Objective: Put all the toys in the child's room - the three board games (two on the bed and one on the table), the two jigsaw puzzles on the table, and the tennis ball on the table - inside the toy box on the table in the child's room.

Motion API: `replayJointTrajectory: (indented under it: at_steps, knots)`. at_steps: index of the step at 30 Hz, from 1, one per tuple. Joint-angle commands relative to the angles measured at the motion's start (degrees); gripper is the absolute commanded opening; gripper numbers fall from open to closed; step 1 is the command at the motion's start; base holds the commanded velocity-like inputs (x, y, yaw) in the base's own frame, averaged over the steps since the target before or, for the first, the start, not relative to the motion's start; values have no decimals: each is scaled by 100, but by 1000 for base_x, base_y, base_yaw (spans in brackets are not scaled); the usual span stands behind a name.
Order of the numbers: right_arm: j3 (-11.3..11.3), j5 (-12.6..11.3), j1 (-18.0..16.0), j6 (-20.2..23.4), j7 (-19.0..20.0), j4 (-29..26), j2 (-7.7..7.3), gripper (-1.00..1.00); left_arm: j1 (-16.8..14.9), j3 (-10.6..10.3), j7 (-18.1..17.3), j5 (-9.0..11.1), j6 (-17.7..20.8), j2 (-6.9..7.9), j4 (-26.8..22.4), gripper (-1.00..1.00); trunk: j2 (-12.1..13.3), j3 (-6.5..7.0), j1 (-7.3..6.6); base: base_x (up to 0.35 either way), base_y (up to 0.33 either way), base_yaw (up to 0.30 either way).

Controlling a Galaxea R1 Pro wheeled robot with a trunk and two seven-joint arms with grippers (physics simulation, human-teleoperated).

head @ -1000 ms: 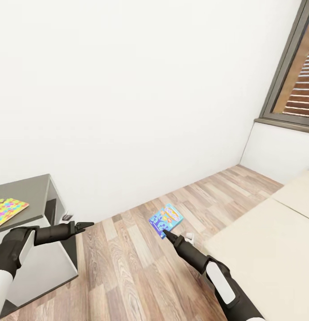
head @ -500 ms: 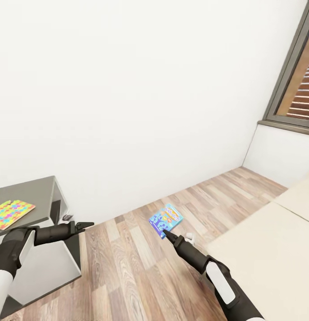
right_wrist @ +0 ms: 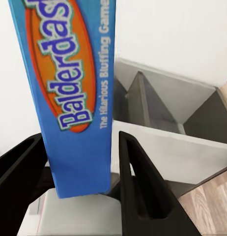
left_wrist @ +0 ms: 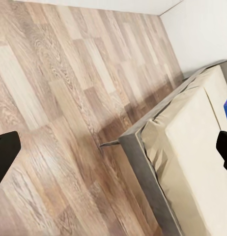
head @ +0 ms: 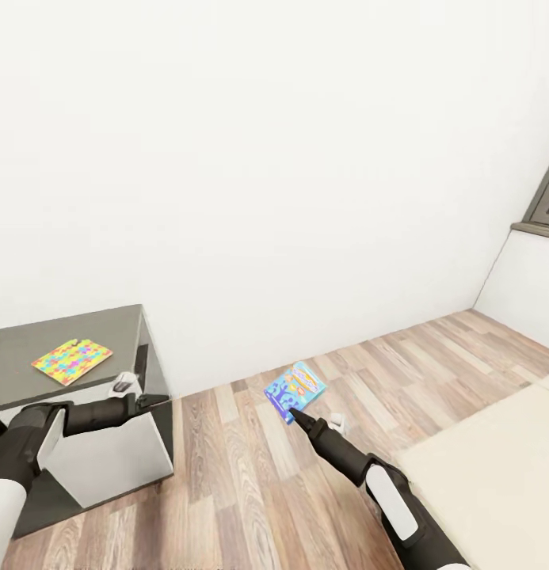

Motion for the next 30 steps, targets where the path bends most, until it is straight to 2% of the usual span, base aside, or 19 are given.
replayJointTrajectory:
  at_steps: [1,18,30]
  knots:
    - [-2,-66,-2,50,-8,-2,1,-100,-3,4,-1,24,53,0,1,100,-3,-5,0,0,0,290]
    - [-2,-66,-5,50,-8,-2,4,-100,-3,4,-18,27,44,2,1,100,-3,28,0,0,-6,291]
    - [3,-66,-6,50,-8,-2,66,-100,-3,4,-15,26,44,0,1,100,-3,61,0,0,-200,291]
